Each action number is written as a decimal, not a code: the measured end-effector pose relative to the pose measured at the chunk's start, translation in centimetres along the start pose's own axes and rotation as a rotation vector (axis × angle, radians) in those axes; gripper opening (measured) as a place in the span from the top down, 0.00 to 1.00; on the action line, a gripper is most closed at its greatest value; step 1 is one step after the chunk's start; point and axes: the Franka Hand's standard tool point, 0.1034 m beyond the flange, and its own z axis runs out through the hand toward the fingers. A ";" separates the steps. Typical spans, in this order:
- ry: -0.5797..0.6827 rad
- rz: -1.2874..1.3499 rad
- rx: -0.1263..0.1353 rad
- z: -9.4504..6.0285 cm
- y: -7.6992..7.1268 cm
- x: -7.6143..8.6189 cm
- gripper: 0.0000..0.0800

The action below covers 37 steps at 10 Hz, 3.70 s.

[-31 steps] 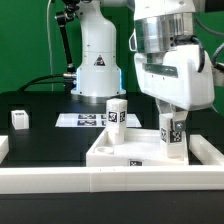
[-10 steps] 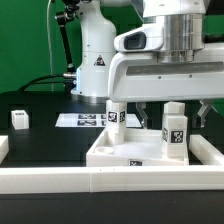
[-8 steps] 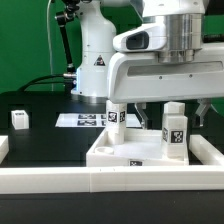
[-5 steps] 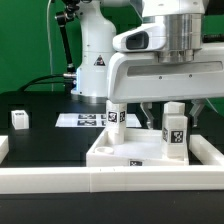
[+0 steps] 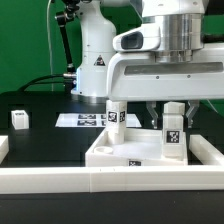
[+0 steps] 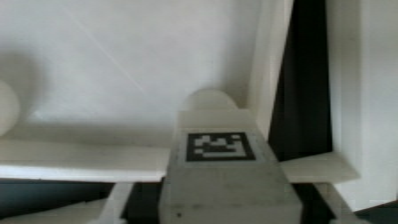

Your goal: Assemble square table

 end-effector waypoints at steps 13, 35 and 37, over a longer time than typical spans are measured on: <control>-0.046 1.074 0.045 0.2 -0.6 -0.3 0.64; -0.066 0.804 0.013 0.5 -2.6 -1.8 0.19; -0.057 0.589 -0.005 0.5 -2.4 -1.9 0.19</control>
Offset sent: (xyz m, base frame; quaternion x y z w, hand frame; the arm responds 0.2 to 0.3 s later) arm -0.0032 0.0017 -0.0028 0.0230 -0.0266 0.2155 0.9759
